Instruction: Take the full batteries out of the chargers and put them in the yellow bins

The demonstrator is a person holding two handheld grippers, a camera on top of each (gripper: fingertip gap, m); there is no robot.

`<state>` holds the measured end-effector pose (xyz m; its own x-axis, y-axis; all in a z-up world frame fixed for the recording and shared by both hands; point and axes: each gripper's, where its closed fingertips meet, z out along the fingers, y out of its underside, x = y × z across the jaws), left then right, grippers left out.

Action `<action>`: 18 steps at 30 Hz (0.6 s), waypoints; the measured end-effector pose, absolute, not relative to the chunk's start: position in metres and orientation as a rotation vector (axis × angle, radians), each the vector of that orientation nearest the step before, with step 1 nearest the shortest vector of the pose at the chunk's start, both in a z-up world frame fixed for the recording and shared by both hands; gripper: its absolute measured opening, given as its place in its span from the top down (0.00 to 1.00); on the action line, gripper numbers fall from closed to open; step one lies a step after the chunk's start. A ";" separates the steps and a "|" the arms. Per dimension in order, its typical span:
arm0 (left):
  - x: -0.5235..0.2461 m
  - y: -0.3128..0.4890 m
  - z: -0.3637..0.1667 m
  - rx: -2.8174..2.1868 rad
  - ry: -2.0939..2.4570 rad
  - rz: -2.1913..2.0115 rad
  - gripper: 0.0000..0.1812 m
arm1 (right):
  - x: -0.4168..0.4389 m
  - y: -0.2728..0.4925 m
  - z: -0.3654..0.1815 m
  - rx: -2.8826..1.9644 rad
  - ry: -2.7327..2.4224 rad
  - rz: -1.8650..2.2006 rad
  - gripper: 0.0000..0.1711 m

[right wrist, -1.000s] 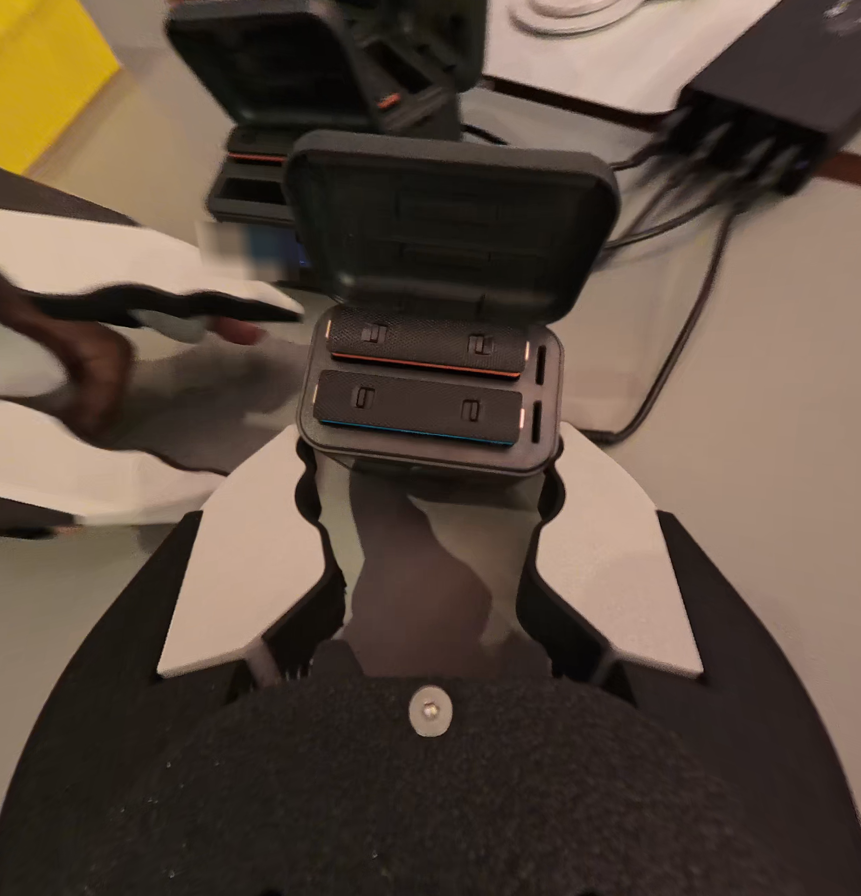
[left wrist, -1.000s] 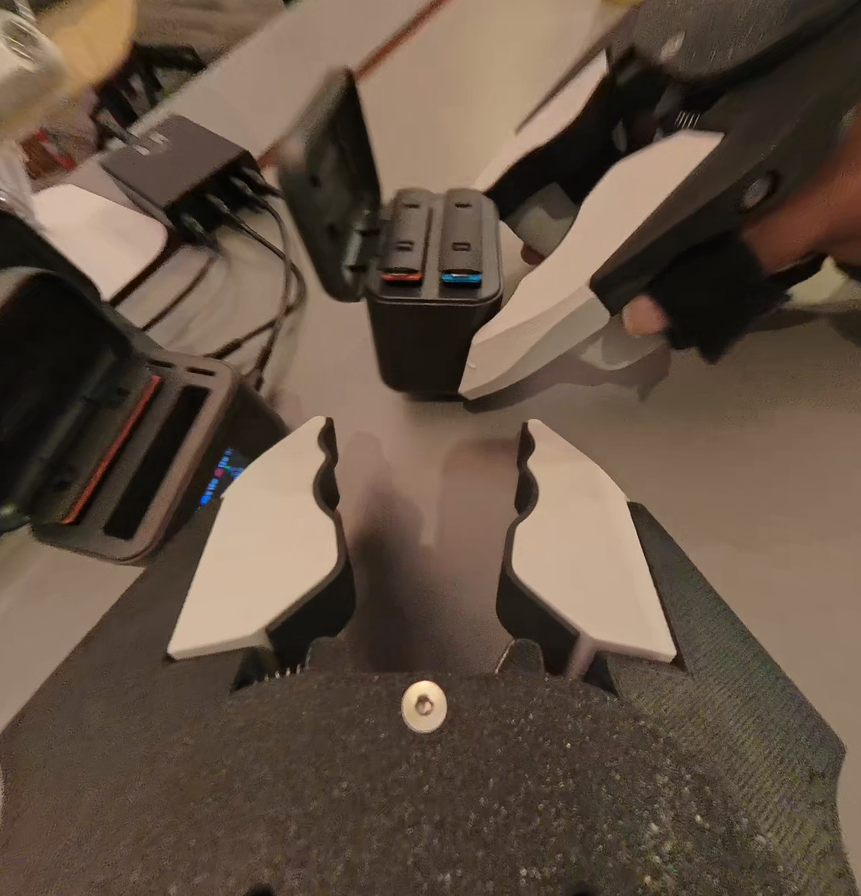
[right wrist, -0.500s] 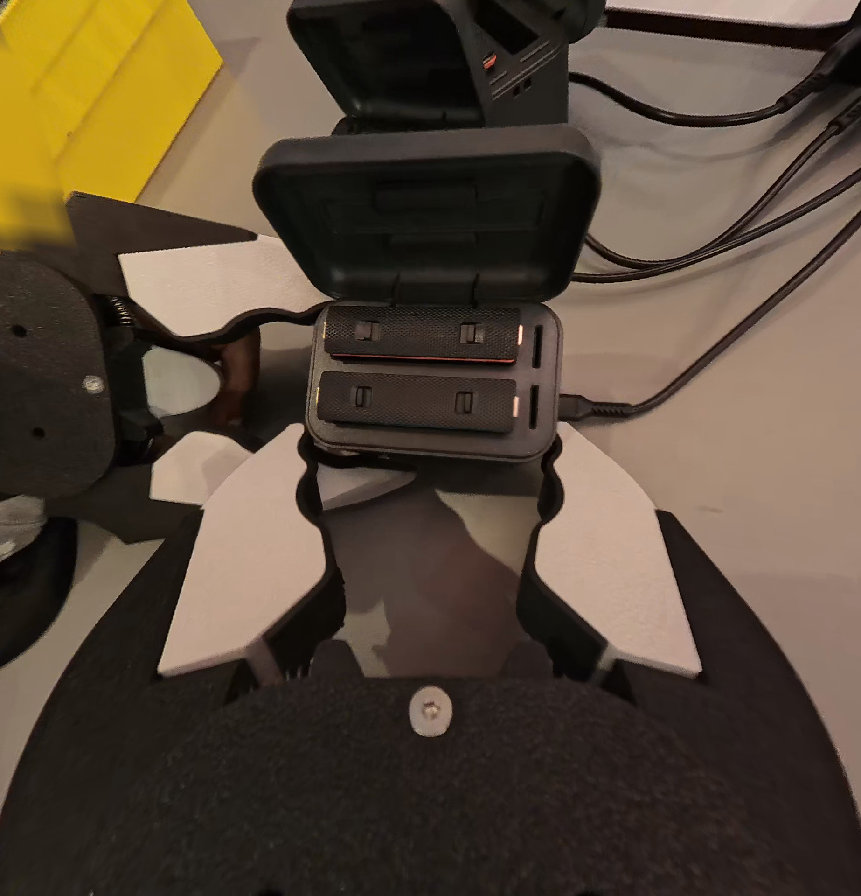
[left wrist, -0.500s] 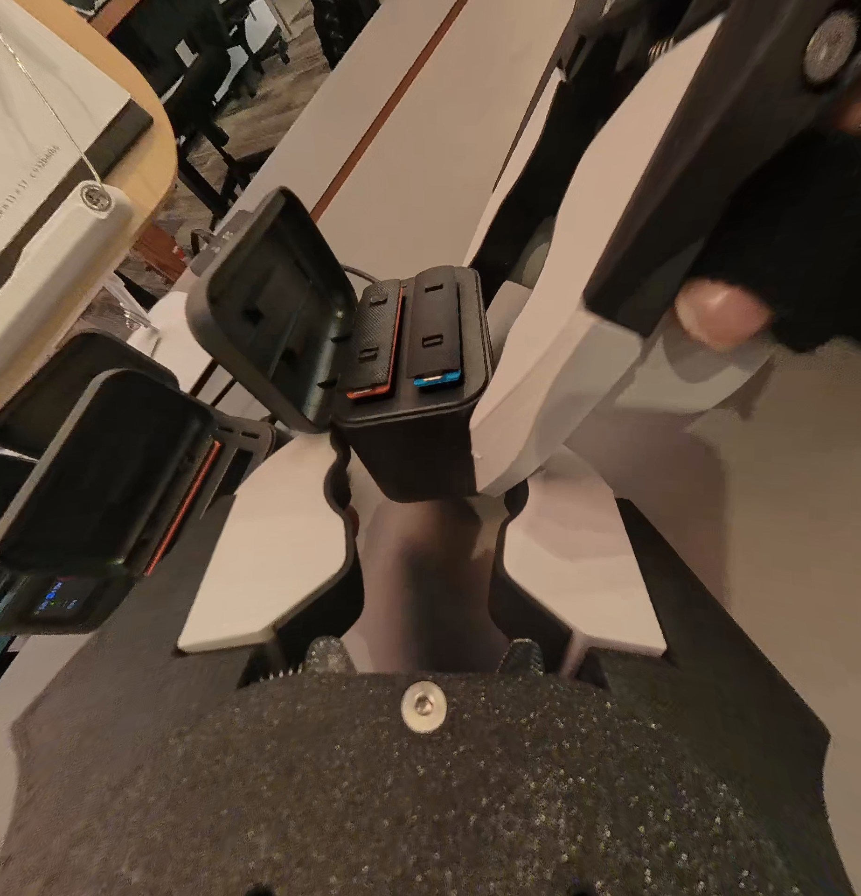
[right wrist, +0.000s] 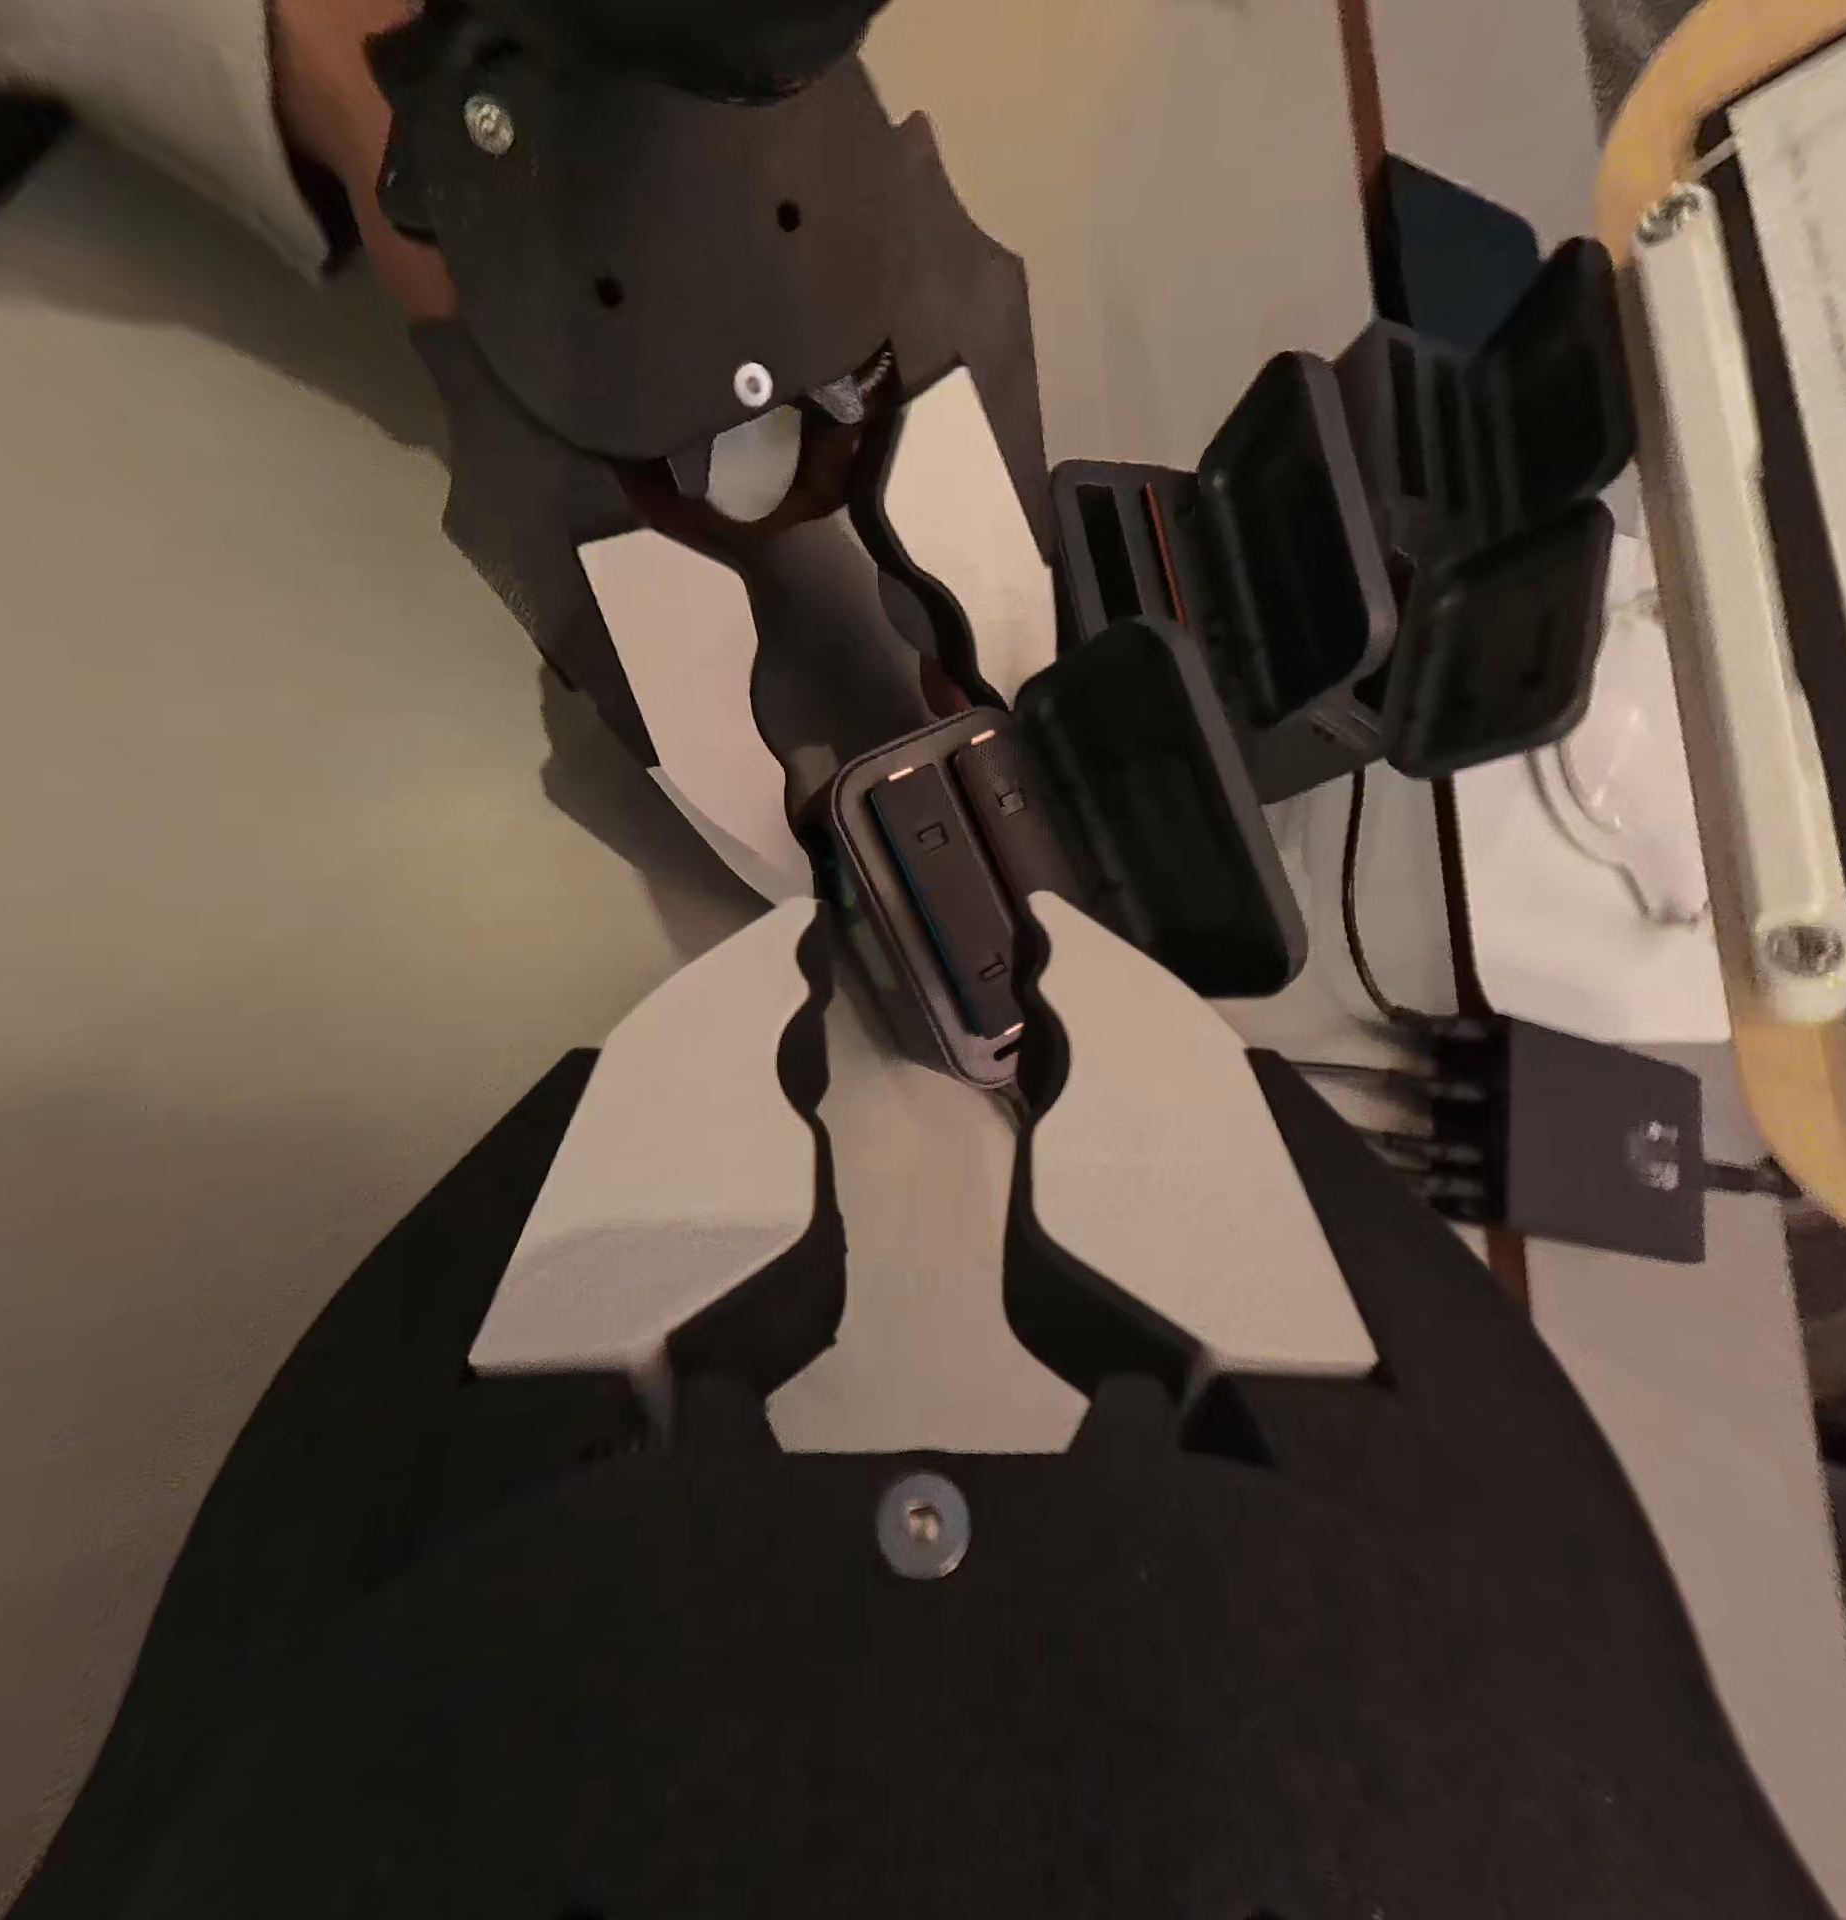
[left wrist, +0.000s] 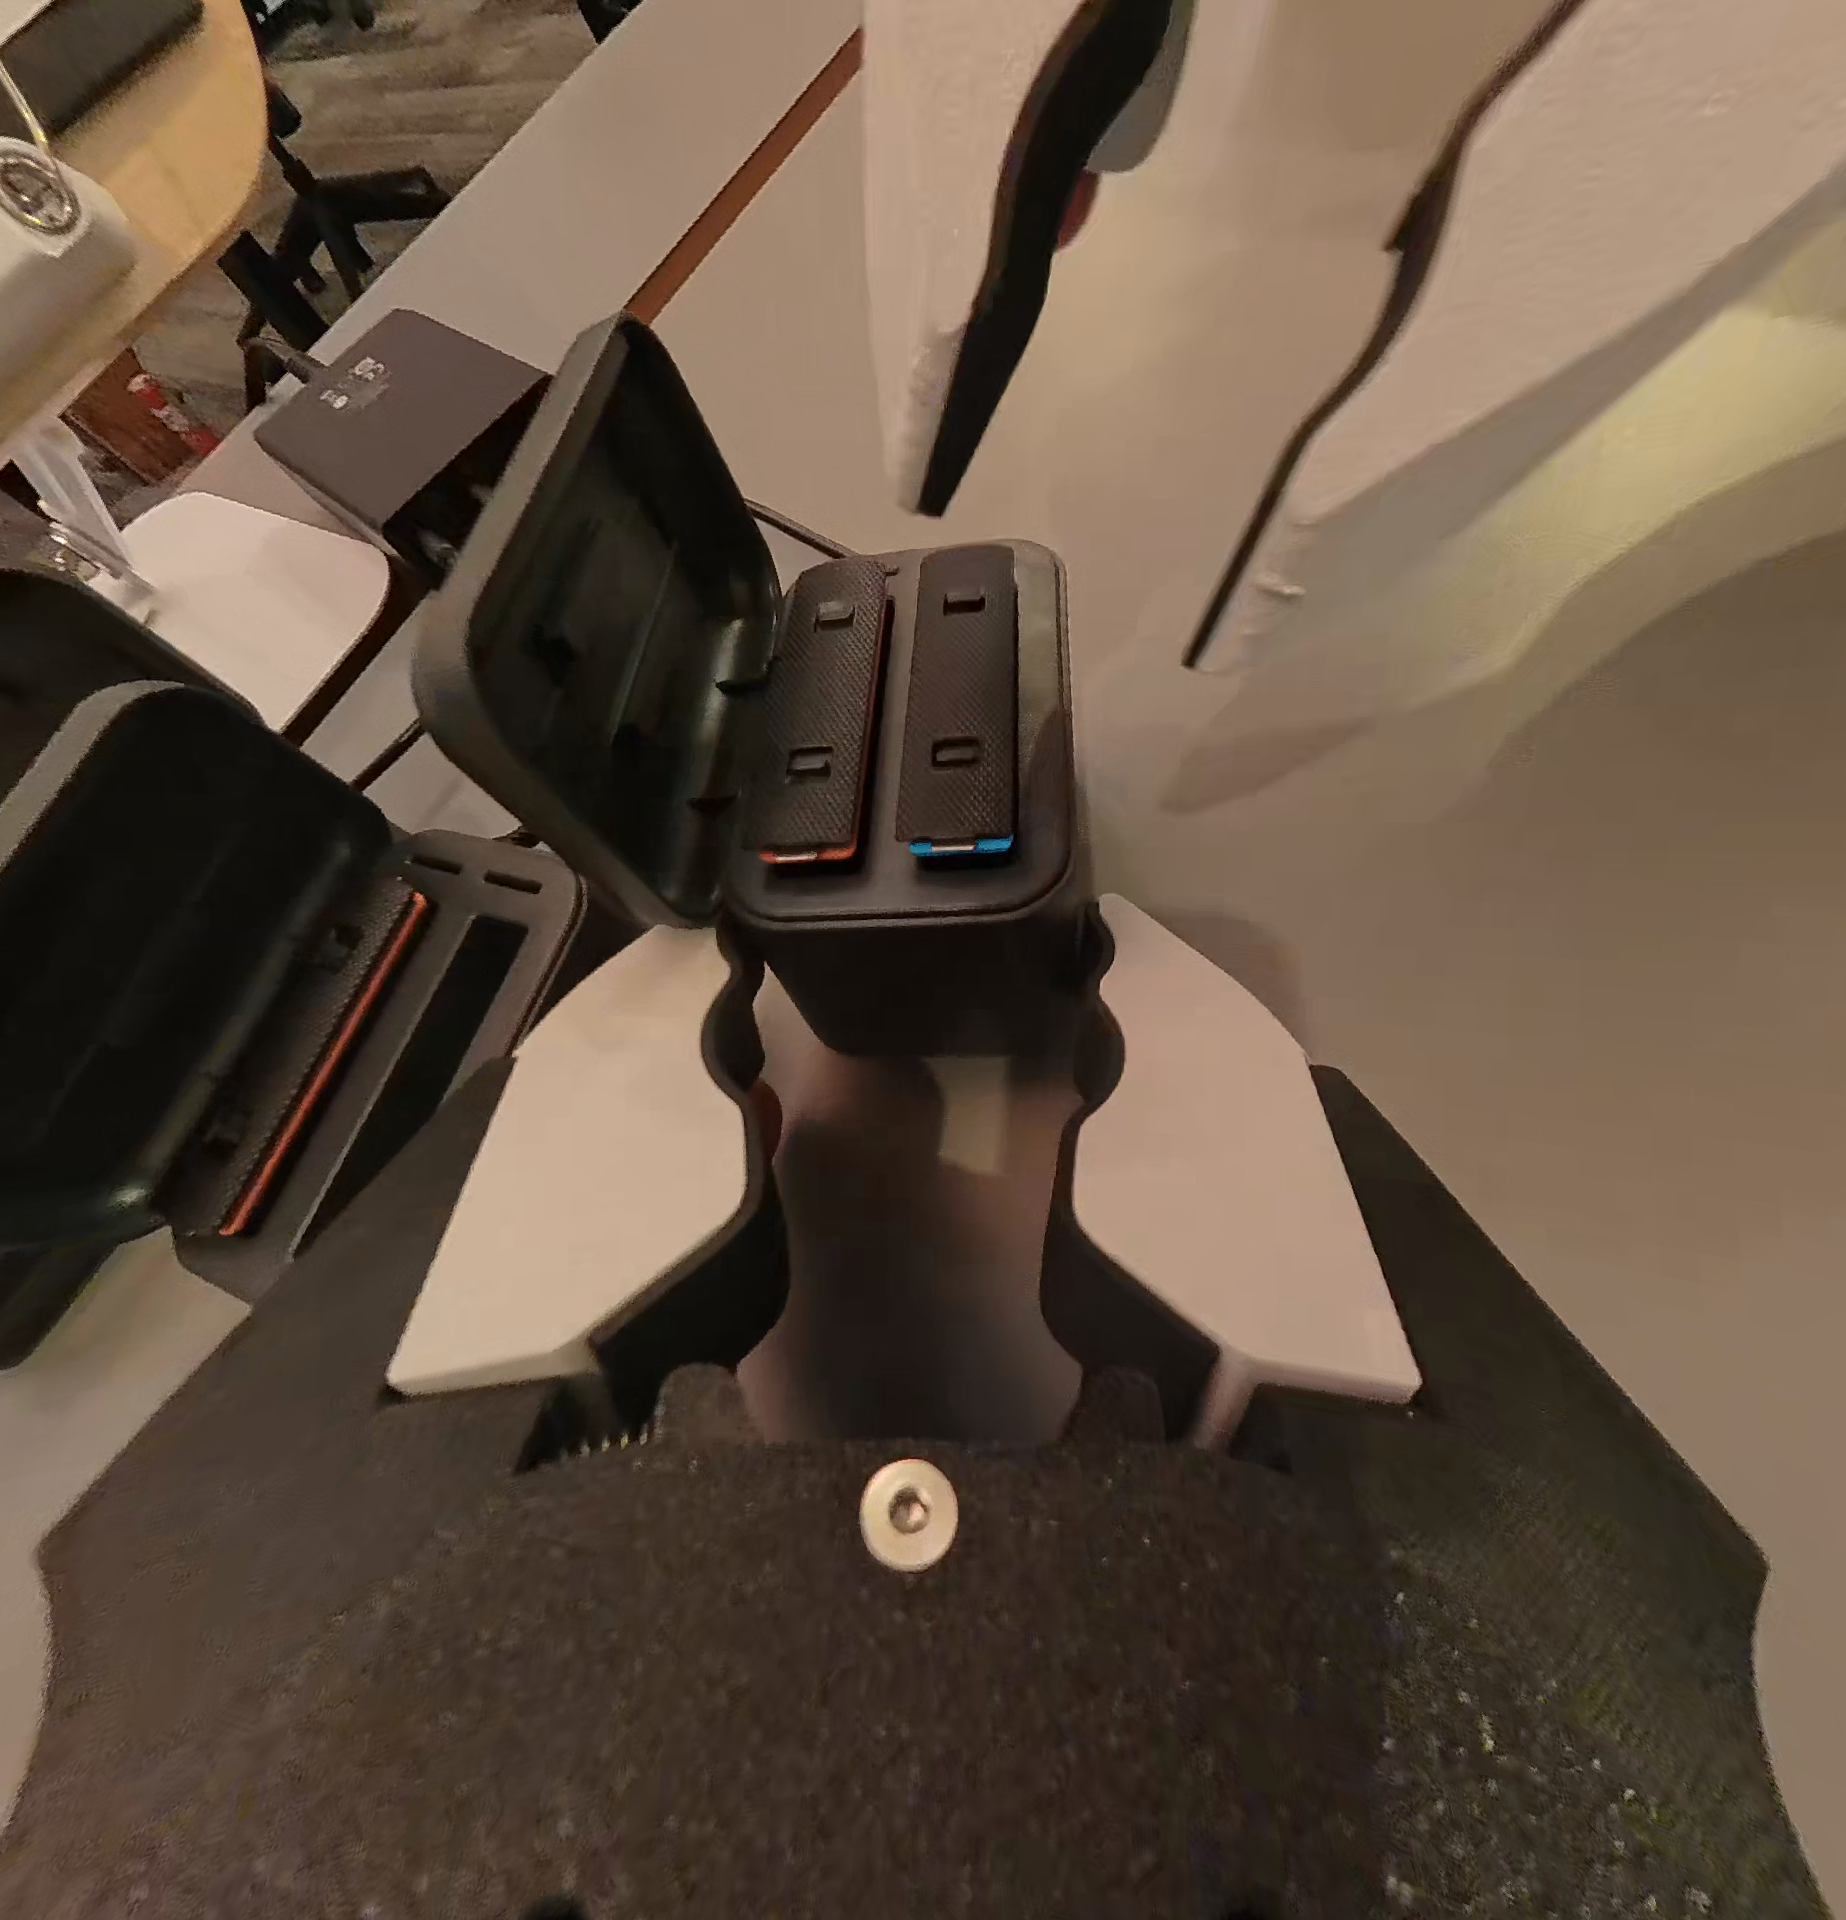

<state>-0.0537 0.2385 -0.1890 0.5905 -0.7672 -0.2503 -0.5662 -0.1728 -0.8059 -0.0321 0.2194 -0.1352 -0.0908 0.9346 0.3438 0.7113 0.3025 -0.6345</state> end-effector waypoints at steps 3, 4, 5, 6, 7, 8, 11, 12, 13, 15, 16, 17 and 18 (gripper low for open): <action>-0.055 0.240 -0.190 -1.870 1.085 -0.280 0.68 | -0.035 0.224 -0.139 -1.428 -2.044 0.333 0.85; -0.055 0.240 -0.190 -1.868 1.089 -0.284 0.68 | -0.035 0.226 -0.142 -1.421 -2.107 0.303 0.85; -0.055 0.240 -0.190 -1.867 1.092 -0.286 0.68 | -0.035 0.228 -0.146 -1.415 -2.164 0.270 0.85; -0.055 0.240 -0.190 -1.865 1.096 -0.287 0.68 | -0.036 0.230 -0.148 -1.408 -2.208 0.241 0.85; -0.055 0.240 -0.191 -1.863 1.100 -0.286 0.68 | -0.036 0.232 -0.151 -1.401 -2.248 0.223 0.85; -0.055 0.240 -0.191 -1.862 1.103 -0.284 0.68 | -0.037 0.233 -0.154 -1.398 -2.286 0.210 0.85; -0.056 0.240 -0.193 -1.880 1.104 -0.289 0.68 | -0.039 0.234 -0.155 -1.369 -2.375 0.196 0.87; -0.056 0.240 -0.193 -1.881 1.103 -0.293 0.68 | -0.039 0.236 -0.154 -1.358 -2.398 0.179 0.89; -0.057 0.241 -0.193 -1.886 1.103 -0.295 0.68 | -0.040 0.237 -0.154 -1.337 -2.421 0.161 0.90; -0.058 0.241 -0.195 -1.901 1.101 -0.301 0.68 | -0.041 0.238 -0.155 -1.296 -2.461 0.127 0.90; -0.059 0.241 -0.195 -1.906 1.098 -0.305 0.68 | -0.041 0.238 -0.155 -1.277 -2.474 0.107 0.90; -0.059 0.241 -0.195 -1.907 1.098 -0.306 0.68 | -0.041 0.237 -0.156 -1.258 -2.489 0.096 0.92; -0.060 0.241 -0.195 -1.906 1.103 -0.298 0.68 | -0.042 0.236 -0.157 -1.244 -2.495 0.093 0.92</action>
